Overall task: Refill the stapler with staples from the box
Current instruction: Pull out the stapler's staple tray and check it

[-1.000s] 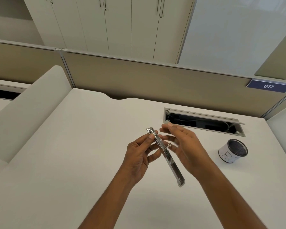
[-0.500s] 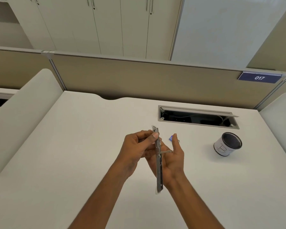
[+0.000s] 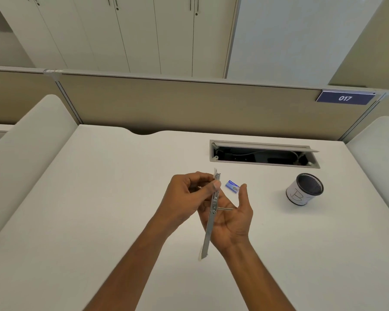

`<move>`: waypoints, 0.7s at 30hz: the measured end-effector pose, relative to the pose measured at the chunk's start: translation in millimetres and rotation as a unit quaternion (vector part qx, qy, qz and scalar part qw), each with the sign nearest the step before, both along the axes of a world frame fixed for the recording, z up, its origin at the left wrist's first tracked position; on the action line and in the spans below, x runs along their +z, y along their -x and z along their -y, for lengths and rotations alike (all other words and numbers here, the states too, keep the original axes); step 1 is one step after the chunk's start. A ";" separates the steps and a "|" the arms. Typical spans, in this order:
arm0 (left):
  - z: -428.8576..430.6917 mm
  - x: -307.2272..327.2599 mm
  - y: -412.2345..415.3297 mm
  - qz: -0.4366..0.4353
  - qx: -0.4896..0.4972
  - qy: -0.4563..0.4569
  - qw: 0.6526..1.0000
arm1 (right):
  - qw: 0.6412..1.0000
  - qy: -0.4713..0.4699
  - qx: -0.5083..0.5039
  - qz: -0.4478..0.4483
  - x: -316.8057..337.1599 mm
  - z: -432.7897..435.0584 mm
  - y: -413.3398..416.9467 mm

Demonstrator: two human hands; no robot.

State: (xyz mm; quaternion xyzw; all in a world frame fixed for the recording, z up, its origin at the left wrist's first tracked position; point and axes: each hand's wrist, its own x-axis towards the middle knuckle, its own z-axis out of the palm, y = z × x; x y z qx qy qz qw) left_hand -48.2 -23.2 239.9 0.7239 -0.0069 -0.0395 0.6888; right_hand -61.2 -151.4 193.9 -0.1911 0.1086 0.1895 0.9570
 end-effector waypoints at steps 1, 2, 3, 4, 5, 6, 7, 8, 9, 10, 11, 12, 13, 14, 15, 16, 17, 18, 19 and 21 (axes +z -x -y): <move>0.4 -0.5 -0.5 0.012 -0.007 -0.032 0.999 | 1.000 0.003 0.000 0.003 0.5 0.6 -0.5; 1.6 -1.9 -0.4 0.020 -0.015 -0.065 0.998 | 1.000 0.008 -0.001 0.005 0.9 1.6 -0.5; 2.5 -3.3 -0.5 0.025 -0.024 -0.093 0.995 | 1.000 0.014 -0.003 0.006 1.6 1.9 -0.6; 2.3 -4.8 -0.1 0.030 -0.032 -0.107 0.993 | 1.000 0.022 -0.006 0.004 1.6 1.9 -0.7; 1.8 -4.8 0.2 0.038 -0.037 -0.107 0.993 | 1.000 0.026 -0.009 0.000 1.3 2.2 -0.7; 1.0 -4.2 0.8 0.047 -0.041 -0.101 0.993 | 1.000 0.022 -0.011 -0.003 0.8 2.8 -0.6; 0.6 -3.3 0.1 0.053 -0.043 -0.094 0.993 | 1.000 0.015 -0.014 -0.004 0.3 3.8 -0.7; 0.3 -2.8 -0.2 0.057 -0.044 -0.090 0.993 | 1.000 0.007 -0.018 -0.004 -0.3 4.6 0.2; 0.3 -2.3 0.1 0.059 -0.047 -0.086 0.993 | 1.000 0.000 -0.020 -0.003 -0.3 4.9 1.3; 0.6 -2.4 1.0 0.059 -0.049 -0.080 0.994 | 1.000 -0.004 -0.021 -0.001 -0.3 4.9 2.7; 0.6 -2.5 1.6 0.058 -0.052 -0.069 0.995 | 1.000 -0.005 -0.022 0.000 -0.1 4.7 3.4; 0.0 -2.8 2.9 0.058 -0.055 -0.054 0.995 | 1.000 -0.005 -0.022 -0.001 -0.1 4.3 4.2; -0.8 -2.2 3.1 0.064 -0.057 -0.042 0.995 | 1.000 -0.008 -0.022 -0.001 0.1 4.0 4.4; -1.8 -1.9 3.0 0.072 -0.060 -0.044 0.995 | 1.000 -0.012 -0.019 0.000 0.8 3.7 4.1; -1.8 -2.3 1.6 0.075 -0.067 -0.059 0.993 | 1.000 -0.015 -0.018 0.002 1.1 3.5 3.6; -1.7 -2.5 -0.3 0.069 -0.075 -0.082 0.991 | 1.000 -0.014 -0.018 0.005 1.3 3.1 2.7; -1.5 -3.8 -0.7 0.061 -0.082 -0.105 0.989 | 1.000 -0.012 -0.017 0.006 0.4 2.4 3.4; -1.5 -4.7 -0.8 0.054 -0.087 -0.124 0.987 | 1.000 -0.008 -0.014 0.006 -1.2 1.5 3.6; -1.6 -5.2 -0.5 0.052 -0.091 -0.137 0.985 | 1.000 -0.004 -0.011 0.006 -3.2 0.8 3.7; -2.4 -4.2 -0.2 0.061 -0.096 -0.143 0.983 | 1.000 0.000 -0.010 0.002 -5.4 0.7 4.8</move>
